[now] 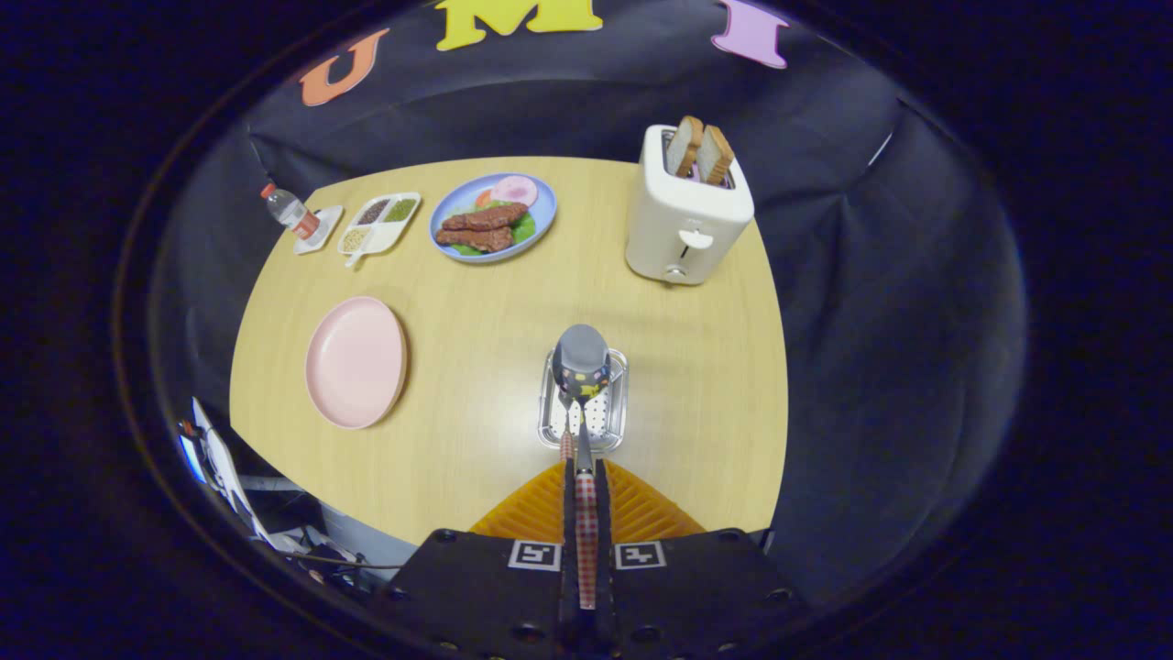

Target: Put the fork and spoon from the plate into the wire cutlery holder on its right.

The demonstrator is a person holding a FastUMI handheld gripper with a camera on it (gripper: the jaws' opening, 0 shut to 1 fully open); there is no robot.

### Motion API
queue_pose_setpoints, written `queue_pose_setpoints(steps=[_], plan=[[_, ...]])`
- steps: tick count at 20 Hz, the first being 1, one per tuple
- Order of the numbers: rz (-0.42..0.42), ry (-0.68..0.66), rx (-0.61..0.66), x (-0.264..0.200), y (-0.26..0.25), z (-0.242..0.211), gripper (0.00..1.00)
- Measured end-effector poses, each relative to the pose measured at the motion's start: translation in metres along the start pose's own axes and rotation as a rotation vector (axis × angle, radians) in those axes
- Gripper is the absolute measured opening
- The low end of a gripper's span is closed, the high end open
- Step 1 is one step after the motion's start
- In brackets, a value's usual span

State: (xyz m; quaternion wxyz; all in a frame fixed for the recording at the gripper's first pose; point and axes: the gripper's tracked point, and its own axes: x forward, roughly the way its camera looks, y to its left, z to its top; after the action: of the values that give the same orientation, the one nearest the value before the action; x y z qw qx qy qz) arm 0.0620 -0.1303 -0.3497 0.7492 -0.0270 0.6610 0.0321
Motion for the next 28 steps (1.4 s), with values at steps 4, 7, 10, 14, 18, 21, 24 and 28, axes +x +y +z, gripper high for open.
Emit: queue_pose_setpoints(steps=[4,7,10,14,18,21,24,28], plan=[[0.028,0.156,0.053,0.013,-0.008,-0.007,0.07],[0.012,0.208,0.035,0.021,-0.012,0.001,0.07],[-0.012,0.266,-0.025,0.025,-0.009,0.006,0.07],[-0.033,0.365,-0.088,0.034,0.001,0.007,0.07],[-0.049,0.448,-0.063,0.048,0.006,0.009,0.07],[-0.053,0.502,-0.029,0.057,0.007,0.009,0.09],[-0.063,0.492,-0.021,0.061,0.006,0.013,0.11],[-0.056,0.459,-0.029,0.056,0.014,0.014,0.12]])
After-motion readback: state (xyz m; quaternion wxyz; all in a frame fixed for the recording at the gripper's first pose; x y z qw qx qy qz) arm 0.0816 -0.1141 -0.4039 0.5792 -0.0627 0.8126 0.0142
